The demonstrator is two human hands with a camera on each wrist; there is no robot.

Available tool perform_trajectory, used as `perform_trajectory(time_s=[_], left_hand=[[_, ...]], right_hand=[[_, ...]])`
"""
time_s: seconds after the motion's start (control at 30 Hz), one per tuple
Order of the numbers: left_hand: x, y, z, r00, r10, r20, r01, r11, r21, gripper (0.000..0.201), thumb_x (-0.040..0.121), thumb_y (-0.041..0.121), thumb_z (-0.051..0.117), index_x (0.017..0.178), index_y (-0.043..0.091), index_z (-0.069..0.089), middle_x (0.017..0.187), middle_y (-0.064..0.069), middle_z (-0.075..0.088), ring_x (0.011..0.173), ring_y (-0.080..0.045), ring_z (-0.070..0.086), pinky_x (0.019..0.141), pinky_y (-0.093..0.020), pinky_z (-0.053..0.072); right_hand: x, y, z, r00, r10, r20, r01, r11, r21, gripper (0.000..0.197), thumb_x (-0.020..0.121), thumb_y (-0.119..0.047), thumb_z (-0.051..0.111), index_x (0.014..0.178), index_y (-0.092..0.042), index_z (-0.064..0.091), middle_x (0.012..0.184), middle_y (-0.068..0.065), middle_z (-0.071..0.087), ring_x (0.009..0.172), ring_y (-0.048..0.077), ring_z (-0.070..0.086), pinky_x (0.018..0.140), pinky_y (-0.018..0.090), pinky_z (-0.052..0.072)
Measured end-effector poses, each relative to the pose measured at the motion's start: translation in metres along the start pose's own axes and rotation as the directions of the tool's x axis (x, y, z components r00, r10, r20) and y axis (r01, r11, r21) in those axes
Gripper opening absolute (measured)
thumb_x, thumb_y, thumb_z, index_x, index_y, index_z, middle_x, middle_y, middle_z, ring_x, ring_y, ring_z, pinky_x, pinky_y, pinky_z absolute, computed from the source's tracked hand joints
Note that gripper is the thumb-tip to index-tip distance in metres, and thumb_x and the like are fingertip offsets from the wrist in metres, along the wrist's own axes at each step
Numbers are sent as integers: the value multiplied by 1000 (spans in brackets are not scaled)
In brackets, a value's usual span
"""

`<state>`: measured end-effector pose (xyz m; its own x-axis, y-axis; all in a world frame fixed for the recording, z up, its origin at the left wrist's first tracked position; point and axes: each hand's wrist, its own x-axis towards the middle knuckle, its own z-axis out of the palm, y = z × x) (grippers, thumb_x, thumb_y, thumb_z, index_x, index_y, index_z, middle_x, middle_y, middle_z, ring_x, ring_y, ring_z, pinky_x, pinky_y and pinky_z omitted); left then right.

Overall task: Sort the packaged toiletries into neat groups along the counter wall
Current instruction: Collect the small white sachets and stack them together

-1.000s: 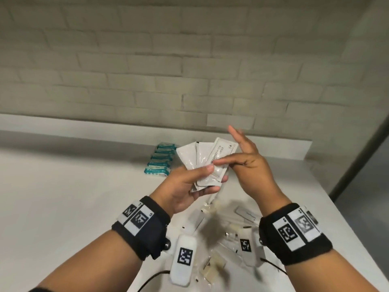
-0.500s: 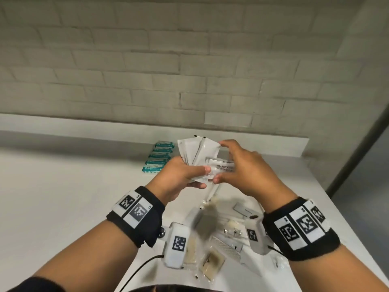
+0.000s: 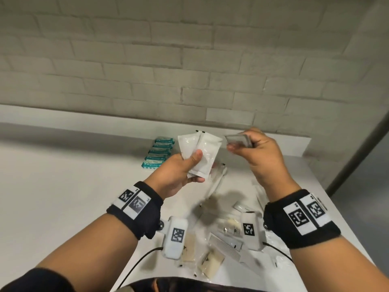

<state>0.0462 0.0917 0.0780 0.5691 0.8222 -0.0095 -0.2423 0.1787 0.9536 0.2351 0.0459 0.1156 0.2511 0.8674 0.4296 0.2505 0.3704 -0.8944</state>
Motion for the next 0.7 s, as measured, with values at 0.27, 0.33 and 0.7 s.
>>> perform_trajectory(time_s=[0.27, 0.33, 0.7], left_hand=[[9, -5, 5, 999, 41, -14, -37, 979, 202, 19, 89, 16, 64, 108, 19, 67, 103, -2, 73, 88, -14, 69, 63, -24, 55], [11, -8, 9, 998, 53, -36, -46, 982, 182, 17, 94, 24, 57, 108, 21, 66, 106, -4, 71, 95, -19, 67, 68, -26, 57], [22, 4, -3, 983, -8, -185, -10, 995, -97, 26, 86, -4, 62, 107, 11, 66, 93, -4, 73, 77, -13, 72, 63, -21, 58]], right_hand=[[-8, 15, 12, 944, 261, 202, -306, 923, 235, 26, 79, 11, 64, 100, -5, 66, 87, 11, 73, 73, 21, 68, 66, 31, 55], [-5, 16, 12, 972, 221, 76, -231, 957, 178, 20, 77, 9, 68, 92, -4, 67, 84, 15, 68, 74, 22, 64, 69, 32, 52], [-13, 39, -7, 946, -179, 270, 258, 921, -293, 42, 70, 5, 75, 83, -35, 77, 87, -14, 56, 88, 13, 59, 73, 25, 49]])
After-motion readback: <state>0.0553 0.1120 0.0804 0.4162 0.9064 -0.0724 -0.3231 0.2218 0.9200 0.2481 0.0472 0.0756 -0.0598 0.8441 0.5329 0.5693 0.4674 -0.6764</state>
